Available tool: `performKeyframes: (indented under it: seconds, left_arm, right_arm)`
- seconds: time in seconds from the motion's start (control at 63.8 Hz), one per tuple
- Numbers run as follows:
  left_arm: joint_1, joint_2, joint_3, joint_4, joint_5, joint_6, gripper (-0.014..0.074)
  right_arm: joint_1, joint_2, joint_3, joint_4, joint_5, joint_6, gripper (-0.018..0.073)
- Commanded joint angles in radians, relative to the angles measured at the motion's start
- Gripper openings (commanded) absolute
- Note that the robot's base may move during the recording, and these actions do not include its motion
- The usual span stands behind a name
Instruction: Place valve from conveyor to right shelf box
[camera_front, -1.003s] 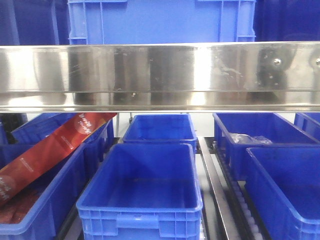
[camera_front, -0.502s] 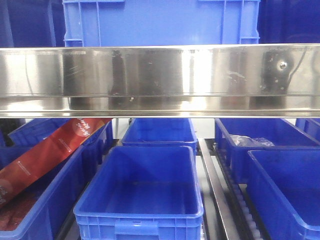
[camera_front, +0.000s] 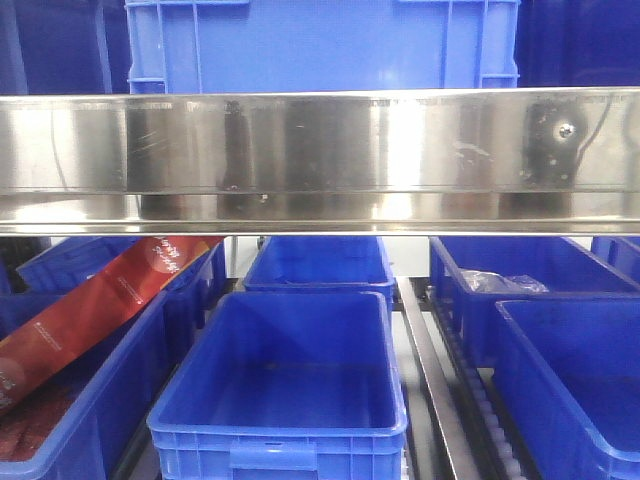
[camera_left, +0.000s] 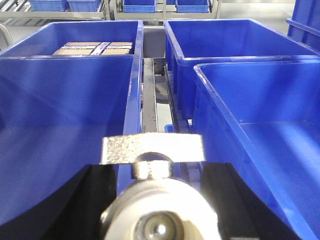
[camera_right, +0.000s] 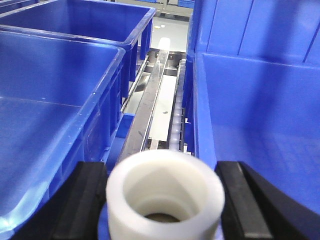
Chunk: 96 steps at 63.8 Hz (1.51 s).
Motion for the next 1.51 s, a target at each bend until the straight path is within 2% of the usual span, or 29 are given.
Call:
performKeyframes:
  seconds: [0.0,0.549,0.705,0.831,1.003,1.16,1.317,1.489]
  left_arm:
    - [0.004,-0.01,-0.01,-0.003,-0.058,-0.003,-0.0111]
    - [0.004,-0.01,-0.01,-0.003,-0.058,-0.003,-0.0111]
    - [-0.001,-0.01,-0.01,-0.046,-0.131,-0.003,-0.0111]
    - [-0.052,-0.004,-0.01,-0.049,-0.228,-0.003,-0.0111]
    - [-0.17,0.034,-0.012,-0.047,-0.39,-0.003,-0.0111]
    - [-0.281,0.104,-0.024,-0.047,-0.515,-0.003,-0.0111]
    - [-0.36,0.209,-0.082,-0.047,-0.551,-0.003,-0.0111]
    - [-0.379,0.317,-0.145,-0.06,-0.555,-0.003,-0.0111]
  right_arm:
    - [0.0,-0.014,-0.01,0.003,-0.076,-0.001,-0.0162]
    - [0.0,-0.016,-0.01,0.003,-0.129,-0.001,-0.0162]
    - [0.011,-0.016,-0.066,0.003,-0.133,-0.001,-0.0162]
    - [0.054,-0.005,-0.136,0.003,-0.157,-0.001,-0.0162]
    - [0.144,0.067,-0.256,0.004,-0.157,-0.001,-0.0162]
    - [0.216,0.172,-0.334,0.063,-0.166,-0.001,-0.0162]
    - [0.262,0.271,-0.343,0.072,-0.189,-0.001,-0.0162]
    - [0.283,0.354,-0.343,0.078,-0.258,-0.001,-0.0162]
